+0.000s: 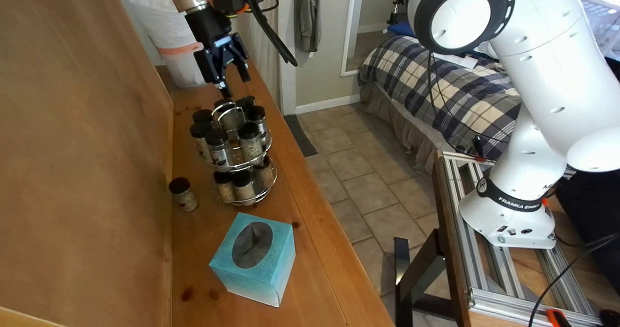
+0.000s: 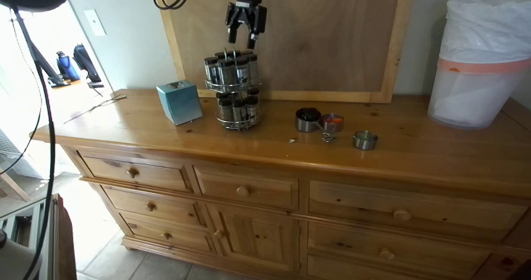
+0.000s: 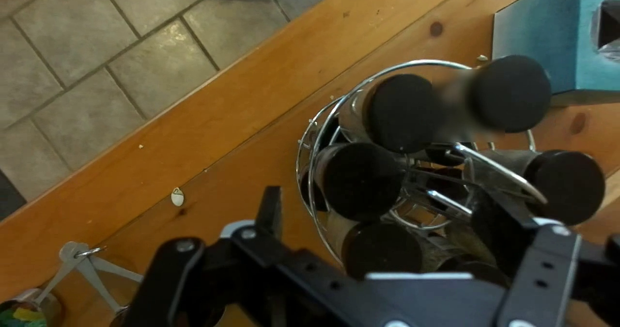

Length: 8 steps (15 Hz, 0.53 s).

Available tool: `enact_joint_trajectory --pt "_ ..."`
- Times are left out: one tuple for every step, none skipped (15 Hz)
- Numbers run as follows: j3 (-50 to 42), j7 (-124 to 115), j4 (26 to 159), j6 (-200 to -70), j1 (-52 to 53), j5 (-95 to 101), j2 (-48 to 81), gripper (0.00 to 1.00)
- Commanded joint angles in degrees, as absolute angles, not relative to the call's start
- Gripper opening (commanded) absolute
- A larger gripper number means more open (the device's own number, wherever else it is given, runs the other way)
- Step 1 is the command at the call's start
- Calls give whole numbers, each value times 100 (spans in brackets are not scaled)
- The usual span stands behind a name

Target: Pick up the container on the right and put it on the empty slot of the seasoning rack

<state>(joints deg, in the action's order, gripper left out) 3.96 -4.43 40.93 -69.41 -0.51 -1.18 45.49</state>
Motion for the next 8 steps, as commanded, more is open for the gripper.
enact_joint_trajectory --pt "240 -1393 4571 -7149 125 -54 3936 100" --pt "237 -1702 4682 -7233 159 -94 3775 100" --pt "234 -2075 4853 -7321 244 -100 3569 100" --pt "219 -2438 5008 -7403 363 -39 3389 100" --pt "194 -2767 5191 -7518 476 43 3200 100" --pt "176 -3122 5420 -7629 586 79 2982 100" --pt "165 -3496 5696 -7759 682 75 2738 100" --pt "151 -3859 5938 -7881 782 95 2528 100"
